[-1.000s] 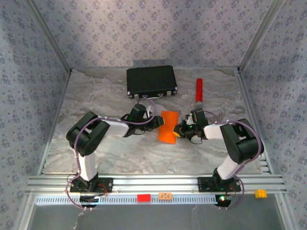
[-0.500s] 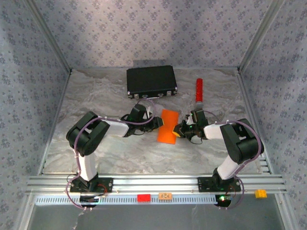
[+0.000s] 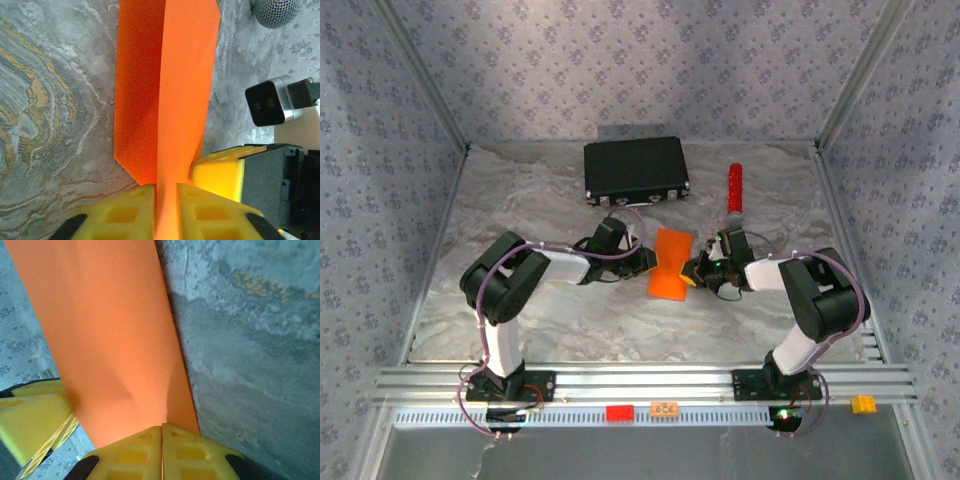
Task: Fold a paper plane with a square sheet of paper (pick it up from the middle)
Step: Third fold the triangle at the center of the table.
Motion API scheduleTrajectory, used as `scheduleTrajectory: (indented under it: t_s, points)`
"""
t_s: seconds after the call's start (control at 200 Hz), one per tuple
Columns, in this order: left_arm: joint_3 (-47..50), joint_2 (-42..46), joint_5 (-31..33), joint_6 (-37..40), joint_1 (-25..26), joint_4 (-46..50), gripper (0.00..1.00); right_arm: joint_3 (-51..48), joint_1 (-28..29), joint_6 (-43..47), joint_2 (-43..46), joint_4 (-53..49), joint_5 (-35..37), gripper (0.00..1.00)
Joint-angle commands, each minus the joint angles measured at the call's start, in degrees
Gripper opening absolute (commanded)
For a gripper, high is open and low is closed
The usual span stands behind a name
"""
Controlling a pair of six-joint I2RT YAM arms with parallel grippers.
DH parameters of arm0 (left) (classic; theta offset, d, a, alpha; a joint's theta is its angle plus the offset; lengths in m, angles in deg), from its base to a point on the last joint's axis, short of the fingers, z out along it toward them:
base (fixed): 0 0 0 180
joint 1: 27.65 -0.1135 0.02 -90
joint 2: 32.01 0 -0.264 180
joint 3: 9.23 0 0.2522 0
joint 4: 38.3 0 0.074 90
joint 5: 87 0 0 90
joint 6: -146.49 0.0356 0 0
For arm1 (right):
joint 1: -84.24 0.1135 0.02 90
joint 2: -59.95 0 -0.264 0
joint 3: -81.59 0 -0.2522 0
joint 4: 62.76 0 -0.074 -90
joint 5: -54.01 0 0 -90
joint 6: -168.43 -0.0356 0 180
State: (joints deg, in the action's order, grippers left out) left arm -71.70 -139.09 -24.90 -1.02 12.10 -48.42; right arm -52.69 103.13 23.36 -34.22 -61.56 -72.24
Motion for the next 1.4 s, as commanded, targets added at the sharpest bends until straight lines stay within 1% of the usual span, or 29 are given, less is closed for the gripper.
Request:
scheduleTrajectory:
  t_s: [0.0,0.12,0.285,0.325,0.385,0.505,0.53,0.55,0.66,0.765,0.84,0.944,1.059,1.189,1.314,1.394]
  points:
    - [-1.27,-0.34,-1.2,1.01,-0.31,1.13,0.12,-0.74,1.09,0.17,-0.69,-0.21,1.28,0.11]
    - [-0.52,0.42,-0.84,0.26,-0.36,0.97,0.05,-0.33,1.1,1.61,0.96,-0.38,0.86,0.18]
    - [2.36,2.5,1.06,-4.82,-0.12,-1.51,0.03,1.78,1.22,7.06,5.82,-6.72,3.11,0.27]
    - [3.02,3.11,2.12,-5.23,-0.03,-1.23,0.03,2.35,1.22,8.99,7.26,-8.73,4.03,0.31]
    - [4.06,4.17,3.66,-6.0,-0.05,-0.5,0.02,3.19,1.51,11.99,9.76,-11.61,5.35,0.39]
    - [6.62,5.86,5.81,-8.33,0.03,-1.62,0.0,5.02,2.77,18.31,14.69,-18.23,10.36,0.49]
    - [7.08,6.07,5.98,-8.85,-0.01,-2.08,0.0,5.31,3.17,18.59,15.52,-19.2,11.27,0.5]
    - [7.28,6.22,6.11,-9.16,-0.02,-2.2,0.0,5.53,3.56,21.05,16.13,-19.94,11.91,0.51]
    - [8.59,7.13,7.2,-11.19,0.32,-3.32,0.0,6.09,6.86,26.82,19.74,-22.25,16.18,0.52]
    - [9.71,7.92,8.19,-13.03,0.61,-4.76,0.0,5.18,12.26,33.24,23.02,-20.4,20.69,0.52]
    - [9.79,8.37,8.29,-13.24,0.79,-4.98,0.0,4.38,16.09,36.56,23.85,-18.86,24.62,0.52]
    - [9.63,8.43,8.29,-13.48,0.89,-4.71,0.0,1.9,21.99,43.11,23.82,-13.52,28.45,0.52]
    - [9.65,8.56,7.95,-13.72,0.94,-4.96,0.0,-1.1,29.27,52.69,23.35,-6.96,33.56,0.52]
    - [9.75,8.74,7.95,-13.85,0.88,-5.06,0.0,-3.07,34.85,59.58,21.12,-1.41,36.92,0.52]
    - [9.66,8.89,7.82,-14.03,0.89,-5.05,0.0,-3.14,39.54,63.87,17.2,1.92,43.49,0.52]
    - [9.62,8.84,7.64,-13.97,0.91,-5.07,0.0,-3.58,41.58,65.32,14.56,5.27,47.57,0.52]
